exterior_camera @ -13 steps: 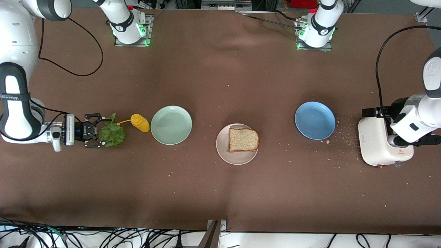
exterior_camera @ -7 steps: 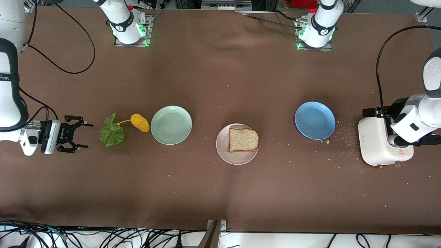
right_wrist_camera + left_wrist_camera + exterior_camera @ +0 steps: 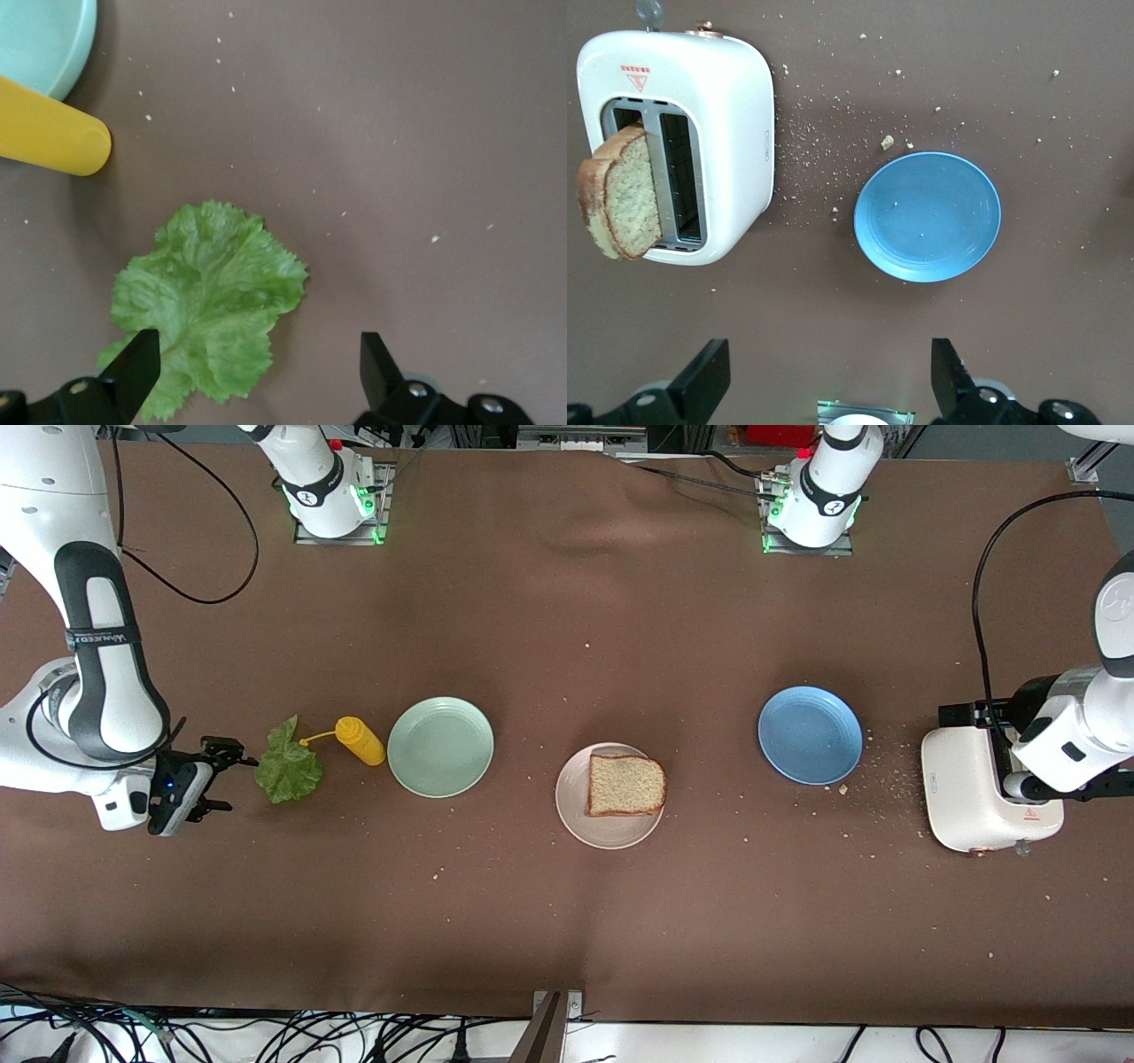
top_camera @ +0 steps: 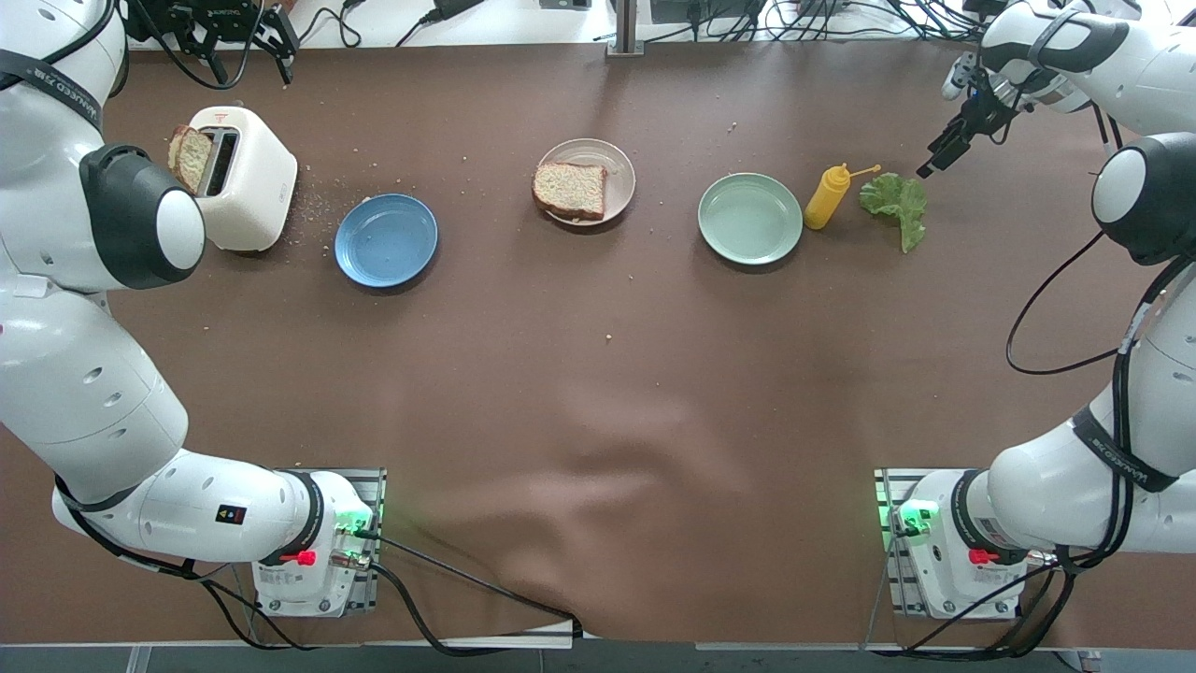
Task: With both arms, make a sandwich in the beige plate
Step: 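Grasp the green lettuce leaf with the right gripper, then carry the lettuce onto the bread and release it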
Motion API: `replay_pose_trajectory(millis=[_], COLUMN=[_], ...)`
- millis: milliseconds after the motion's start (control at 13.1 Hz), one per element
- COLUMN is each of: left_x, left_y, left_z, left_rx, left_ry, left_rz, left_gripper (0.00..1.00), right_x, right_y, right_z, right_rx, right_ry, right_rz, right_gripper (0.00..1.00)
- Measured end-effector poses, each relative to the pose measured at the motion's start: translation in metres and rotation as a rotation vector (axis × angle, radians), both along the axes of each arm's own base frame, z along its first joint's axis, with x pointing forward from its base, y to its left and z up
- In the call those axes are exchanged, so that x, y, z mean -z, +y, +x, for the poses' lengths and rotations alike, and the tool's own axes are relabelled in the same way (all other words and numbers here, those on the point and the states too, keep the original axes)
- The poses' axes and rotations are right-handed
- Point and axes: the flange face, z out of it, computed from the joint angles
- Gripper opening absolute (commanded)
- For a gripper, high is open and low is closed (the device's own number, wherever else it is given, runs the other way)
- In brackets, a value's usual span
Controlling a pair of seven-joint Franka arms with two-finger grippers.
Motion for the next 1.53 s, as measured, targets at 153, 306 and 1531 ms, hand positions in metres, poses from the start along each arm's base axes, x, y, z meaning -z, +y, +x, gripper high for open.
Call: replay_pose_trajectory(millis=[153,306,1531], left_x=[0.000,0.000,-0.004], left_y=[0.001,0.001,0.018], left_z=[0.000,0.000,-0.002], left_rx=[-0.002,-0.002,-0.016], left_ry=[0.000,0.000,-0.006], left_rz=[0.001,0.001,-0.002], left_gripper=[1.00,1.00,1.00], right_x=[0.017,0.029,-0.053], right_y=[0.002,0.004,0.009], right_z=[-0.008,-0.017,0.024], right_rx=[0.040,0.081,0.086], right_ry=[0.048,0.092,0.171], right_rz=[-0.003,-0.009,-0.198], right_gripper=[0.97,0.69,0.00])
